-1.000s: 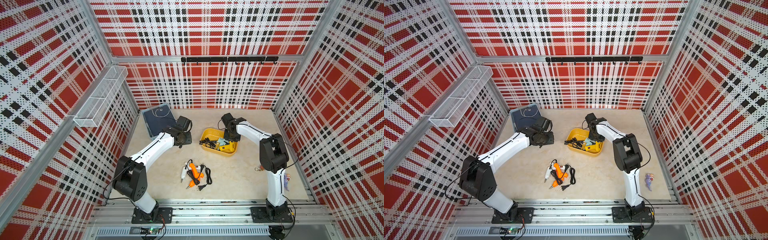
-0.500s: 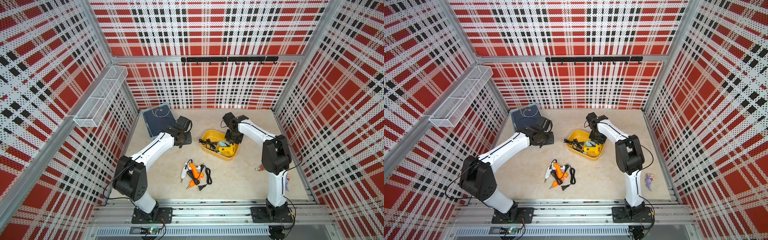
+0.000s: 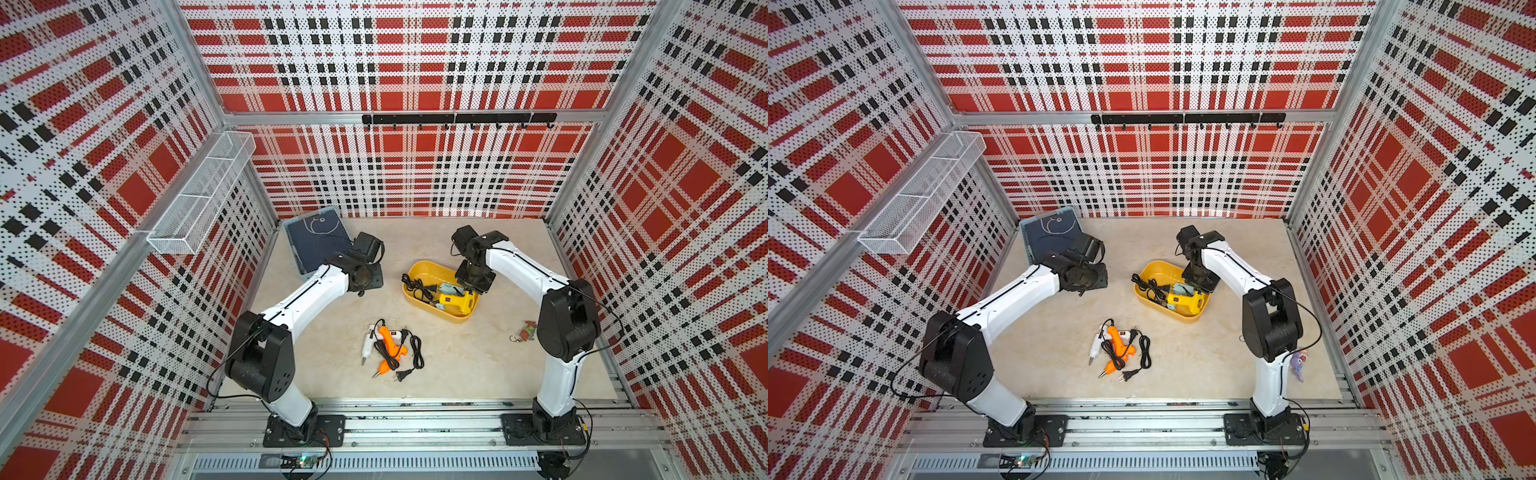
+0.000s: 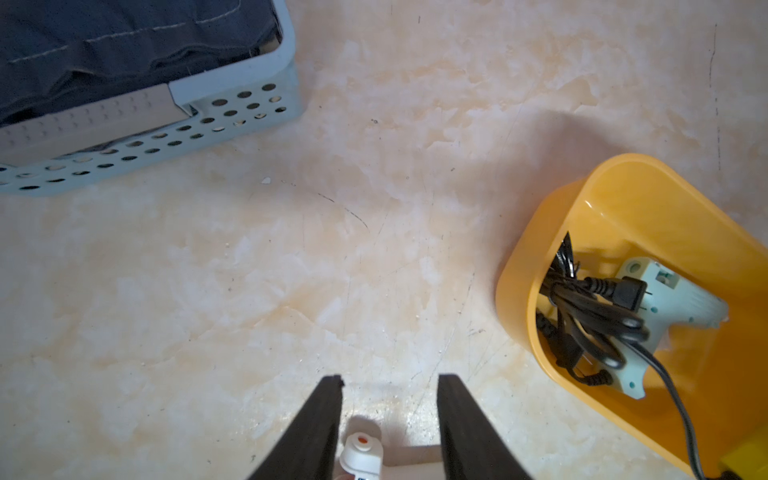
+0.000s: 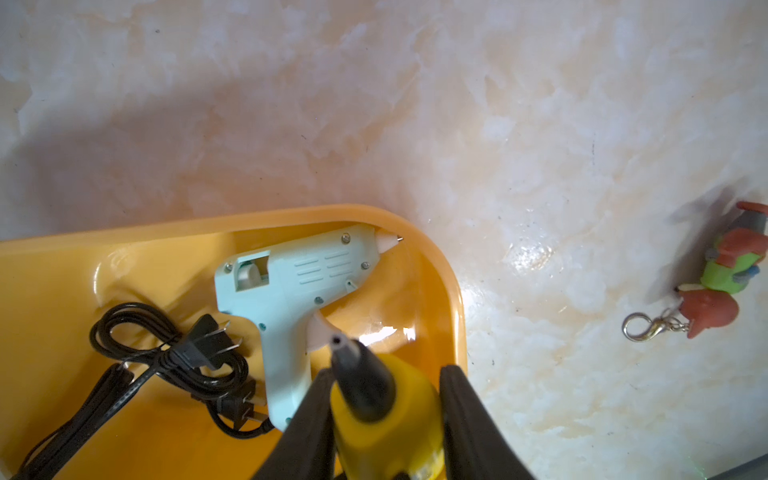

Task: Put the hot melt glue gun into the storage box
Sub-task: Adjust the hot melt adhesive gun in the storage box.

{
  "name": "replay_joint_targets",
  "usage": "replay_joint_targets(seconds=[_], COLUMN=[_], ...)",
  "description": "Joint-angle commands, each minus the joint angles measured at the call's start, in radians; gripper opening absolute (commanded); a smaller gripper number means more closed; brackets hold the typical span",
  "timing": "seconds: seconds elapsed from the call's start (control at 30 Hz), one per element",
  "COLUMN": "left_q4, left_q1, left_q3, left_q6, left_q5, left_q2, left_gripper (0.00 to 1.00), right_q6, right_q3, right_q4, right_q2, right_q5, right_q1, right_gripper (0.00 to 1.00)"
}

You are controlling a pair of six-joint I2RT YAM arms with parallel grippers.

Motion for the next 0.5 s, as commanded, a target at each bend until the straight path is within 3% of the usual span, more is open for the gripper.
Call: replay_joint_targets(seconds=[0.0, 0.23, 0.47], left_q4=[-0.007, -0.007, -0.008], left_q1=[-0.005, -0.007, -0.003], left_q3=[0.008, 0.022, 0.029], left_q6=[0.000, 0.007, 0.009], left_q5=[-0.007, -0.005, -0.003], left_q2=[0.010, 0.020, 0.025], left_gripper=[0.44, 0.44, 0.44], right_q6=[0.036, 0.054, 0.053], right_q3=[-0.003, -0.022, -0.005], right_q4=[-0.018, -0.008, -0.026], right_q2=[0.005, 0.065, 0.054], right_q5=[0.004, -0.025, -0.022], right_q1=[0.019, 0.053, 0.078], right_gripper=[0.37, 0.49, 0.70])
